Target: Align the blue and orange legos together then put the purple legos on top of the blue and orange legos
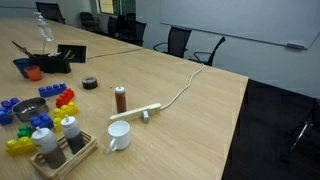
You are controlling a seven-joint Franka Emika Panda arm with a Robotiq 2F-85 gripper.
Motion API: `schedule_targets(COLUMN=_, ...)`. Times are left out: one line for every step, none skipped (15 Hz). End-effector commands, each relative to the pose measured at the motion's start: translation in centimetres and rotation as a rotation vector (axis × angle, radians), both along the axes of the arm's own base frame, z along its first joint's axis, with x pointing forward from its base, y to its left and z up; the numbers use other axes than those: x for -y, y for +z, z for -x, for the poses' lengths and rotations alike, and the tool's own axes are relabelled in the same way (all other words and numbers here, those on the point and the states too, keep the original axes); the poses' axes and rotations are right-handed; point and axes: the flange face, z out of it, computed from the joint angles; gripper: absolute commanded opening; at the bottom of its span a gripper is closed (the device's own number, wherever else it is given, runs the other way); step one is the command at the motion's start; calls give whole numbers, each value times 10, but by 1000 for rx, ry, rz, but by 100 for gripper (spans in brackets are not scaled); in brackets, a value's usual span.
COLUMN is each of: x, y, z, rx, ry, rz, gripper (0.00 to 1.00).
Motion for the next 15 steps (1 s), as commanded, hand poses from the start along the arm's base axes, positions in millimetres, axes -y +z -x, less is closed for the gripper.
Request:
schedule_targets(x=0, y=0, z=0, rx=-1, ry=0, rz=0, gripper=100)
schedule_targets(x=0, y=0, z=0, rx=-1, ry=0, rz=0, gripper=100)
schedule_targets(x=-1, y=0, z=-3, rx=-2, ry=2, rz=10, gripper=100)
schedule_targets(x=-4, y=-2, z=-6, rx=4, ry=-1, rz=25, gripper=100)
schedule_targets(x=-8, y=-5, z=-8, rx=3, ry=4, rz=32, gripper=100)
schedule_targets(x=-13, y=-8, z=-10, rx=9, ry=14, rz=46, gripper=100)
schedule_targets(x=-19, y=-10, z=-12, rx=27, ry=25, rz=62, gripper=100)
schedule_targets(x=-26, y=-10, z=-16, rx=67, ry=40, rz=92, gripper=100)
schedule_targets(x=-33, y=-11, z=-20, rx=98, ry=55, rz=110, gripper=100)
schedule_targets(x=-43, y=-11, z=-25, rx=130, ry=73, rz=116, gripper=100)
schedule_targets(x=-50, y=-13, z=-30, rx=156, ry=89, rz=121, gripper=100)
schedule_targets(x=-61, y=-15, z=-36, rx=192, ry=112, rz=129, gripper=100)
schedule_targets(x=-70, y=-17, z=-42, rx=219, ry=133, rz=136, gripper=100)
schedule_targets(x=-81, y=-20, z=-47, rx=243, ry=156, rz=141, gripper=100)
schedule_targets(x=-92, y=-24, z=-51, rx=276, ry=179, rz=157, gripper=100)
